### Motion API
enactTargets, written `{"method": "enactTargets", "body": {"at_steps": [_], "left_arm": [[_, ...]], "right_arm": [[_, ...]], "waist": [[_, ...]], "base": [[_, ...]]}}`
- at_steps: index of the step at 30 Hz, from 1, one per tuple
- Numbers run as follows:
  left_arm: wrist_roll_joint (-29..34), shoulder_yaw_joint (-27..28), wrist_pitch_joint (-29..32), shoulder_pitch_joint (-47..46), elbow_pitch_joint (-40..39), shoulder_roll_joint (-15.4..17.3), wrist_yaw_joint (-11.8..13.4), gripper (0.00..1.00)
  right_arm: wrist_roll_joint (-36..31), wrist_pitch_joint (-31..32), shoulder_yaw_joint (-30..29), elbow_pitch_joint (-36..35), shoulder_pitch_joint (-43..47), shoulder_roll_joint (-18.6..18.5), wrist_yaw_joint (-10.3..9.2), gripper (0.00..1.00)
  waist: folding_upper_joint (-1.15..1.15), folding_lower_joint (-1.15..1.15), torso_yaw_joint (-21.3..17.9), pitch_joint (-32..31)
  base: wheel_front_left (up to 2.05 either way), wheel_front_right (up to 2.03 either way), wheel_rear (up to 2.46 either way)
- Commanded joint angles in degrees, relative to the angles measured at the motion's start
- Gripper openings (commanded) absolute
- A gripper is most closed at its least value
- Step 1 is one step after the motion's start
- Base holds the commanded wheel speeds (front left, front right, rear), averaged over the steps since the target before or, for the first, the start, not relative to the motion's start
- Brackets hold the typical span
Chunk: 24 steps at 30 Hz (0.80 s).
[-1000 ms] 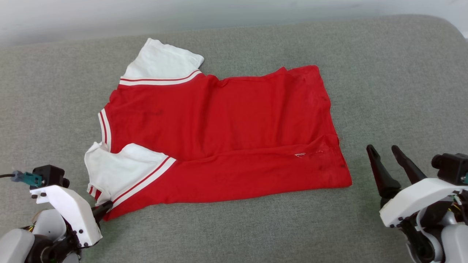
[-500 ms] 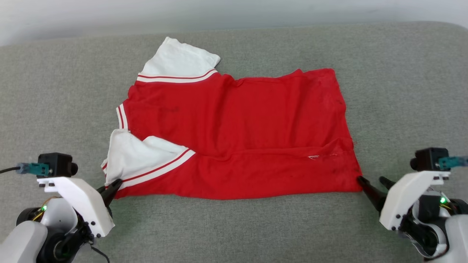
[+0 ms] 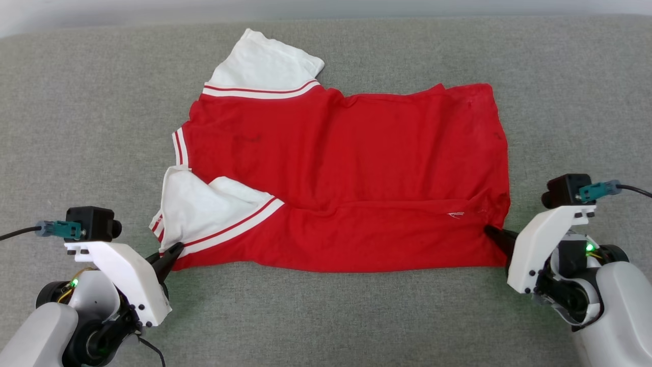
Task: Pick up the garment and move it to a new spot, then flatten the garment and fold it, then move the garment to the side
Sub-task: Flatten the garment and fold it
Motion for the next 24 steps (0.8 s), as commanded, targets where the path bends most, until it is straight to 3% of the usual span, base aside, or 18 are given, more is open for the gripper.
{"method": "enactTargets", "body": {"at_steps": [1,13,24], "left_arm": [[0.31,-0.04,-0.40,-0.62,0.20,-0.11,-0.03,0.00],[-1.66,0.48,-1.50,2.03,-1.79,-2.25,1.49,0.00],[-4.15,1.48,-1.17,10.58,-4.89,-1.45,4.33,0.00]], "right_arm": [[0.36,0.64,1.92,2.07,1.51,1.53,0.15,0.00],[1.16,-1.70,2.43,-1.00,1.53,-2.60,0.07,0.00],[1.48,0.28,1.23,-5.09,8.52,-3.84,0.07,0.00]], "waist": [[0.00,0.00,-0.14,-0.30],[0.00,0.00,-0.17,-5.58],[0.00,0.00,0.20,-12.58]], "base": [[0.00,0.00,0.00],[0.00,0.00,0.00],[0.00,0.00,0.00]]}}
